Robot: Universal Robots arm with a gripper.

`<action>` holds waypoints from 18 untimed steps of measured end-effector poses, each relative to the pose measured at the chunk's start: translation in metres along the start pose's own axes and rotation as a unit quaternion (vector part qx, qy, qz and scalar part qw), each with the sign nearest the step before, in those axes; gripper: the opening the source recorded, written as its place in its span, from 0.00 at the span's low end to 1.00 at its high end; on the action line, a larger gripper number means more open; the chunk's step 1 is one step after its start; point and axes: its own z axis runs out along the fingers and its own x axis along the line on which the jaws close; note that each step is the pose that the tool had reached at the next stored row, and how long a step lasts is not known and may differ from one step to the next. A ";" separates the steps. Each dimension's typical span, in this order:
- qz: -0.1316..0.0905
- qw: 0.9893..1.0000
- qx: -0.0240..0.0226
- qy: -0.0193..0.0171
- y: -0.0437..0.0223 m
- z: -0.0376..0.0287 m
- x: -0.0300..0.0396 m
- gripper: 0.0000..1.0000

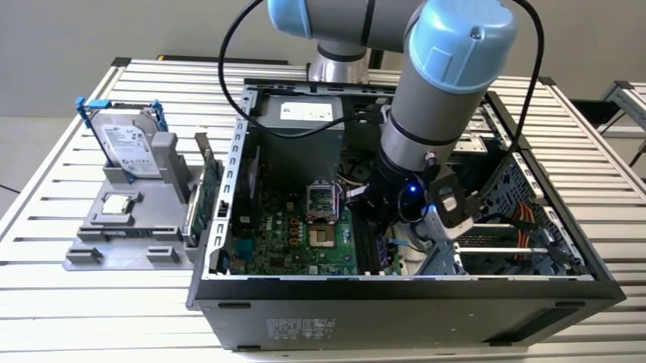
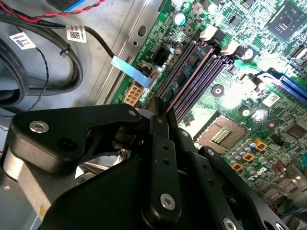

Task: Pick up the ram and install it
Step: 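Insert the ram into the slot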

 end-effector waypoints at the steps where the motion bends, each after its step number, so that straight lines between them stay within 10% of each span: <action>1: 0.001 1.000 0.000 0.000 0.0000 0.0006 0.0000 0.00; 18: 0.013 1.000 0.000 -0.003 0.0009 0.0060 0.0003 0.00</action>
